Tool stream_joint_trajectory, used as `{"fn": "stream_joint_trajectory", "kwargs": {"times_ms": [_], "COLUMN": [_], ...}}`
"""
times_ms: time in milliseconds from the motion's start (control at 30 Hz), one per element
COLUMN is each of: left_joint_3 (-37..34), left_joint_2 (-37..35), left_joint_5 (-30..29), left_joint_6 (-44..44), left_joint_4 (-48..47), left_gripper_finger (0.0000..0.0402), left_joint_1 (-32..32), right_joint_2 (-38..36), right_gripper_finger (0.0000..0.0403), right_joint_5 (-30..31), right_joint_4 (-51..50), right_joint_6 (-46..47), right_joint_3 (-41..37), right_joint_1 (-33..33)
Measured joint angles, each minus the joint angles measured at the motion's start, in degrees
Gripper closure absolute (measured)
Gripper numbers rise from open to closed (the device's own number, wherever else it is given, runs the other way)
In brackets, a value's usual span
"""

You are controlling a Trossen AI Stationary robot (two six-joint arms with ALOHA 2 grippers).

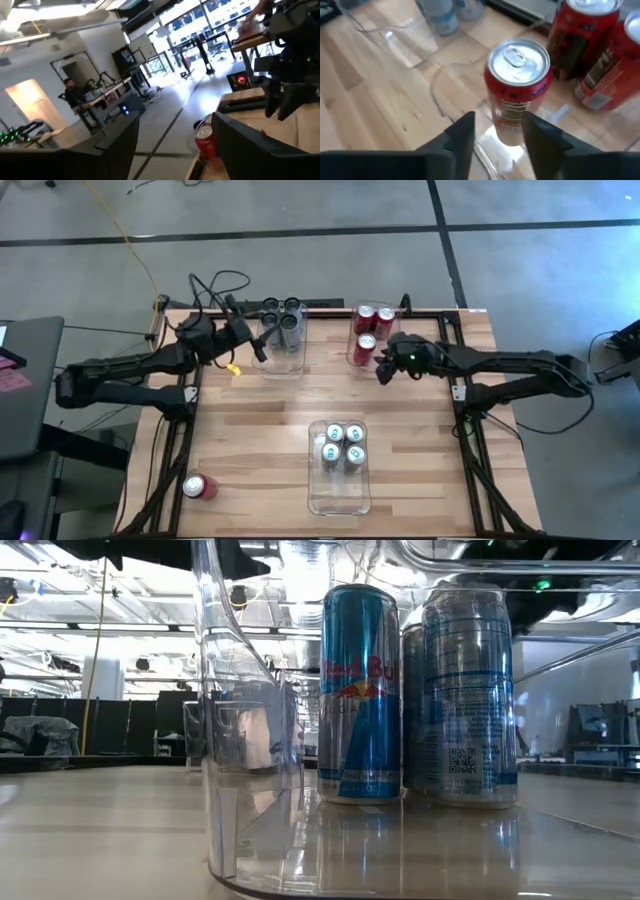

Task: Sort soda cans
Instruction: Put the right red soda can into the top right transparent bin

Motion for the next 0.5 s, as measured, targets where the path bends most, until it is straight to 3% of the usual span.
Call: {"fn": "stream_joint_trajectory", "kwargs": {"times_ms": [233, 500], "left_joint_3": [0.0, 0.0], "left_joint_2": [0.4, 0.38], "left_joint_5": [0.11, 0.26], "left_joint_6": [-1.64, -1.74], "left_joint_4": [-1.47, -1.42], "left_gripper_finger": [0.016, 0.016], "left_joint_1": [3.09, 5.0], "right_joint_2": [5.66, 11.36], "right_gripper_finger": [0.0318, 0.0356], "right_joint_5": [-4.47, -6.18], "right_joint_4": [4.07, 8.14], "right_joint_6": [-3.68, -6.08], "right_joint_3": [-0.02, -0.02], "right_joint_1": [-3.02, -5.37]}}
